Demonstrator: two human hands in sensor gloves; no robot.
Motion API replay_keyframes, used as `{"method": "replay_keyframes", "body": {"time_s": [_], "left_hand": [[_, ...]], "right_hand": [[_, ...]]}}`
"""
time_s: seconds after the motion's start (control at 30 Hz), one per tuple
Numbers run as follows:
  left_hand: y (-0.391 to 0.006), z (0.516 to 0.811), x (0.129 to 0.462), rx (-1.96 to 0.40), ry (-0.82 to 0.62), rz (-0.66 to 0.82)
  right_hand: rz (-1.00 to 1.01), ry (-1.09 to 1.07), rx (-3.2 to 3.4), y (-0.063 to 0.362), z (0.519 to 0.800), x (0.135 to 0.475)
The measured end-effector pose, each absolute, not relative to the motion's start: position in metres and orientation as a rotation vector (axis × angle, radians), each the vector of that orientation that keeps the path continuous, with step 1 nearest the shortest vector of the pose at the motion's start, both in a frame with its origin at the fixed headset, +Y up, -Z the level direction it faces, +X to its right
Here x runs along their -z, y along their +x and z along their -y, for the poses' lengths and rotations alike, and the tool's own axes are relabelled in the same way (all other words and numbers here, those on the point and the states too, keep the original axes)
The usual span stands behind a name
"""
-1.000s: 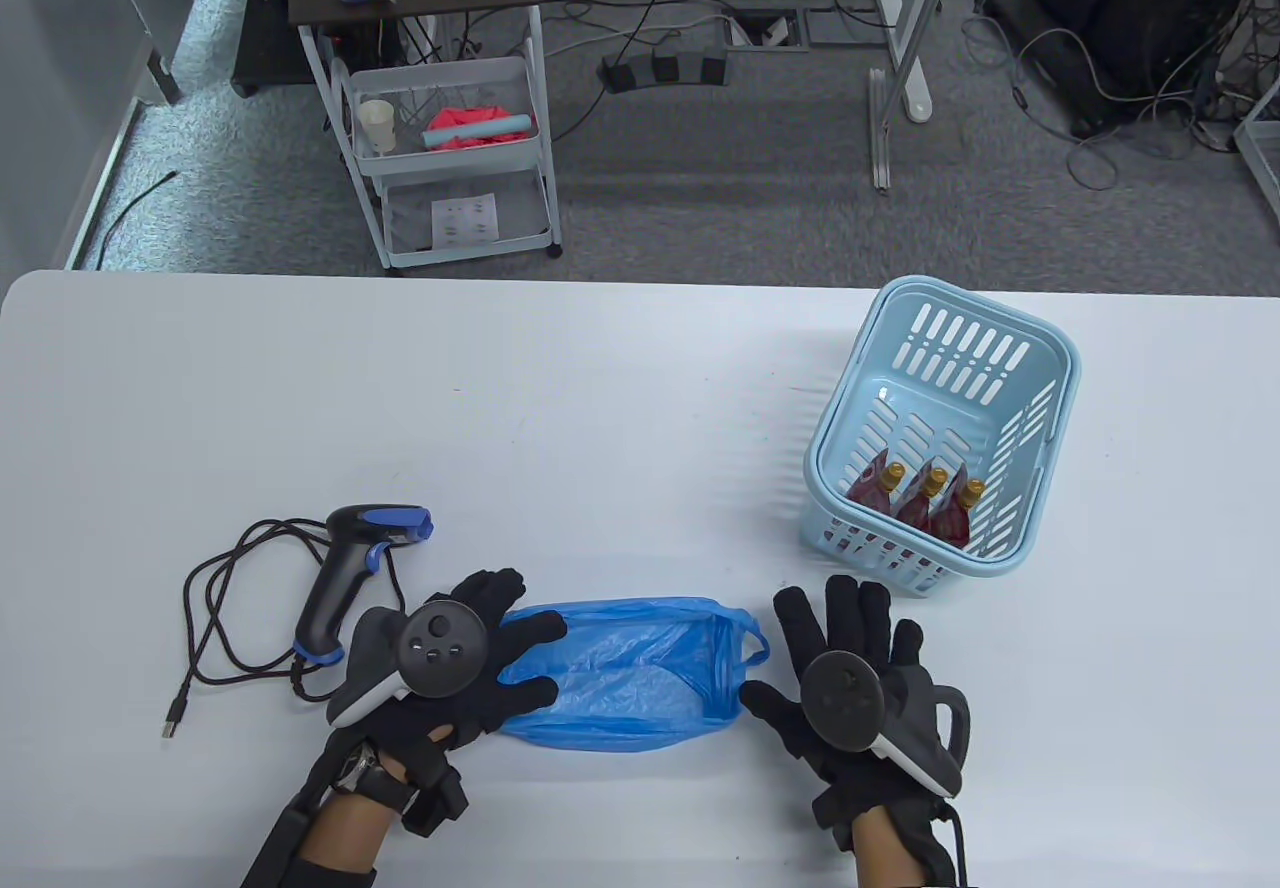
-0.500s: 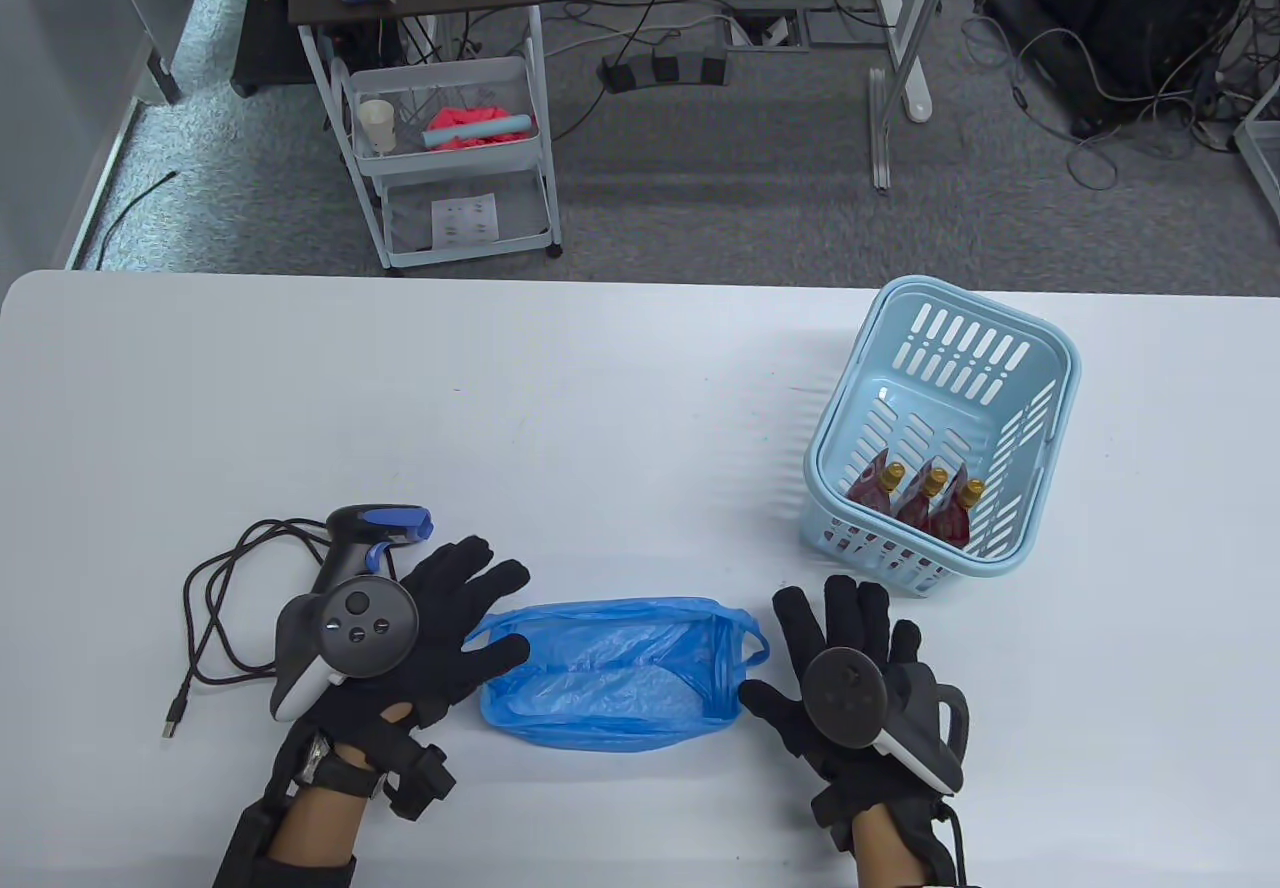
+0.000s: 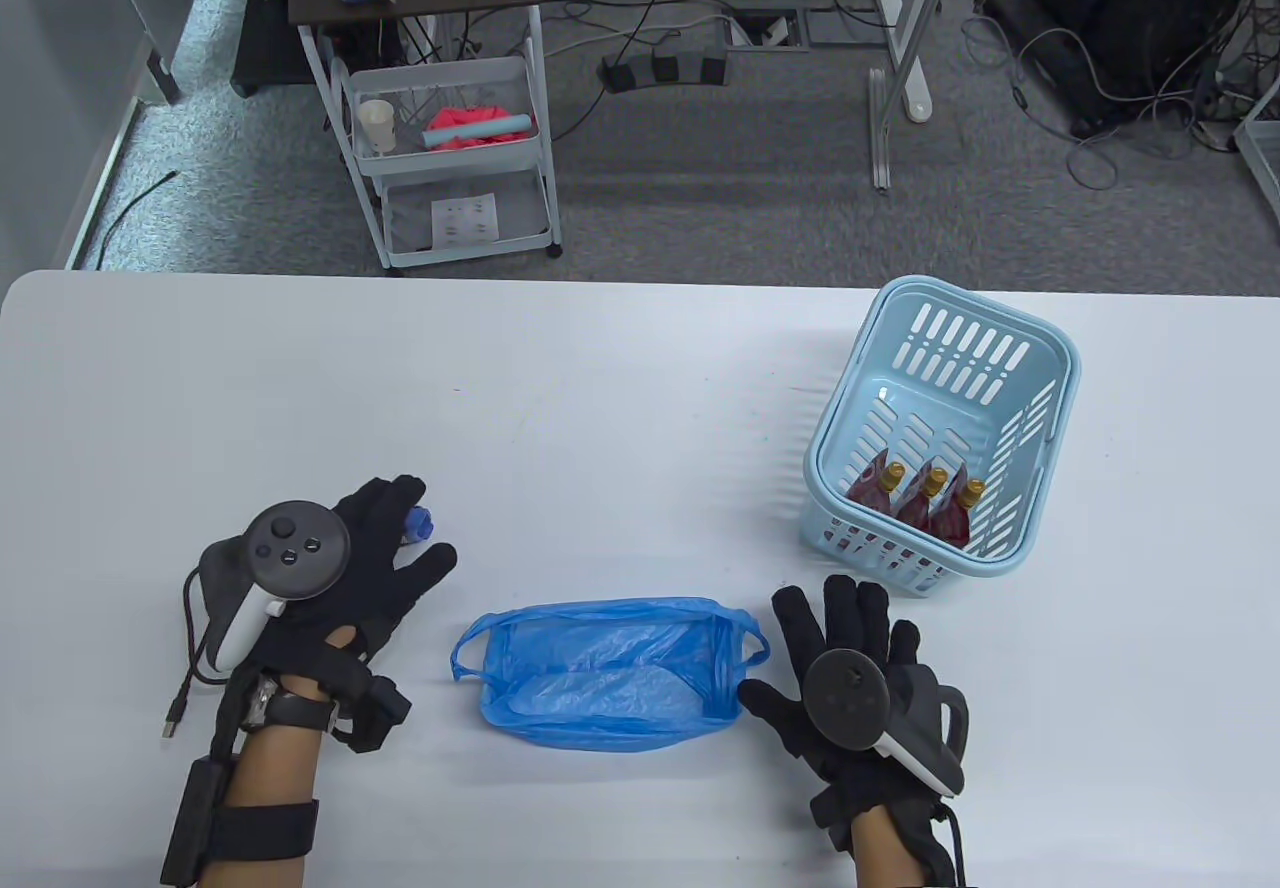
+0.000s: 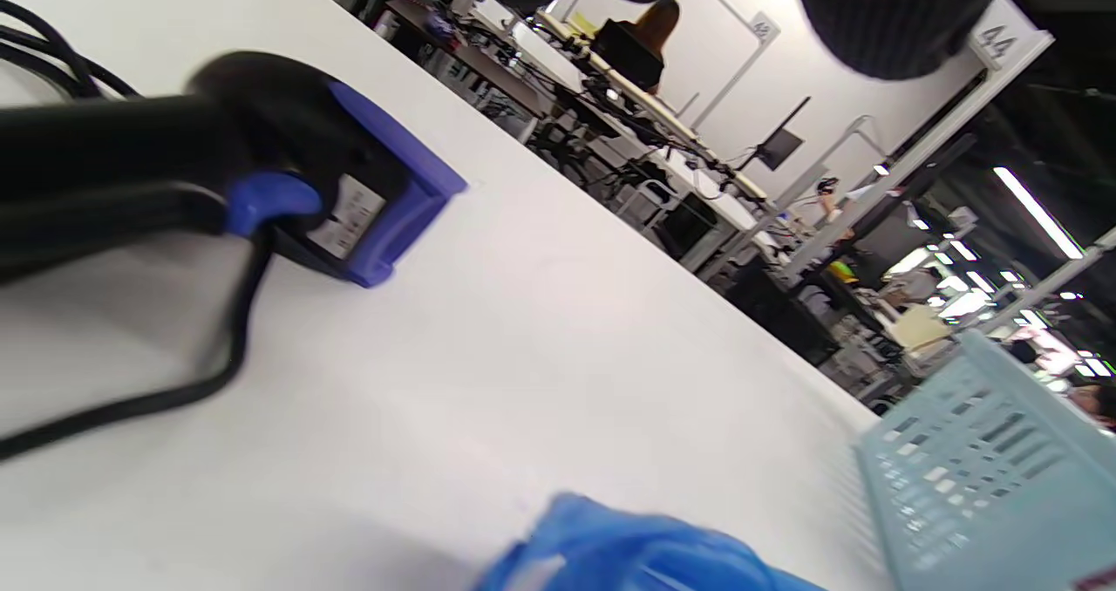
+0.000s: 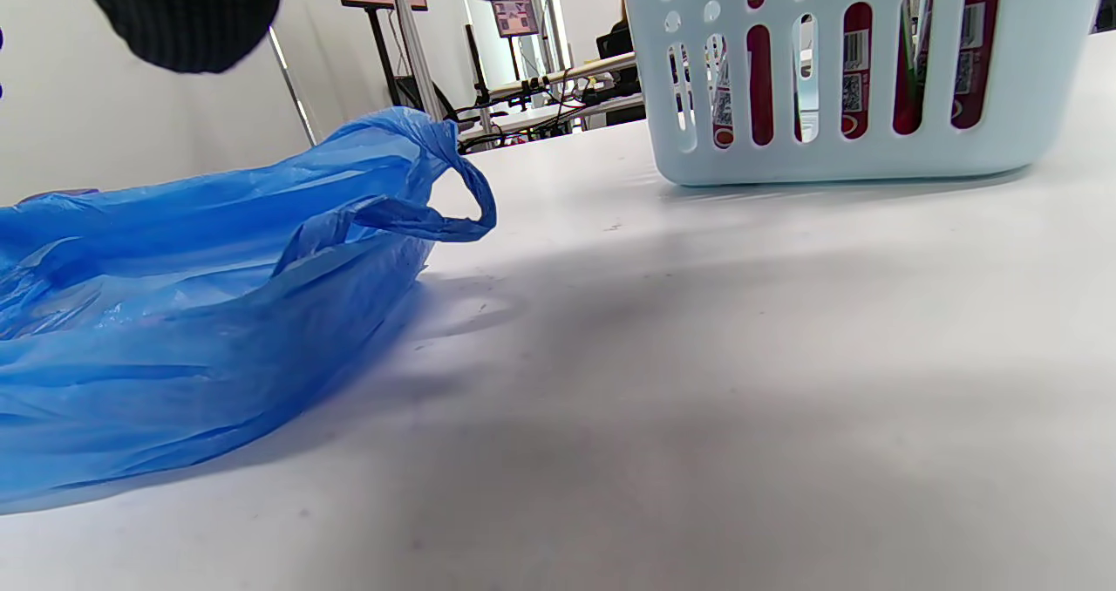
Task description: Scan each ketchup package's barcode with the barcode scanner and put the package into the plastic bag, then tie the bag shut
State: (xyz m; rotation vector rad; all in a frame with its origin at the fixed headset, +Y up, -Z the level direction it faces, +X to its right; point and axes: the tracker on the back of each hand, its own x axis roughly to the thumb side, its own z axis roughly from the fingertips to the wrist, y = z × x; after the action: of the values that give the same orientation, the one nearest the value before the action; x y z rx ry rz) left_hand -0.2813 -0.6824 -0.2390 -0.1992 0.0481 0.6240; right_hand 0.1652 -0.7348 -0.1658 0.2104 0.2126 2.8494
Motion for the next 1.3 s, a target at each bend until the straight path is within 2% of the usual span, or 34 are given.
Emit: {"method": "replay_keyframes", "body": {"time_s": [0.27, 0.5, 0.6, 0.8, 1.3], "left_hand": [[-0.312, 0.694, 0.261, -0.544, -0.28, -0.274], [-0.335, 0.724, 0.271, -0.517, -0.385, -0.44], [-0.34, 0.737, 0.272, -0.556, -0.408, -0.469], [-0.342, 0.751, 0.275, -0.489, -0.46, -0.504], [-0.335, 0.756, 0.279, -0.447, -0.475, -0.521]], "right_hand": [[-0.236, 0.205, -2.842, 0.164, 0.737, 0.166], [-0.241, 0.204, -2.842, 0.164, 0.737, 0.165], [-0.243, 0.2, -2.845, 0.165, 0.737, 0.165], [-0.251, 0.188, -2.85, 0.167, 0.737, 0.165], [-0.267, 0.187, -2.856, 0.167, 0.738, 0.164]]}}
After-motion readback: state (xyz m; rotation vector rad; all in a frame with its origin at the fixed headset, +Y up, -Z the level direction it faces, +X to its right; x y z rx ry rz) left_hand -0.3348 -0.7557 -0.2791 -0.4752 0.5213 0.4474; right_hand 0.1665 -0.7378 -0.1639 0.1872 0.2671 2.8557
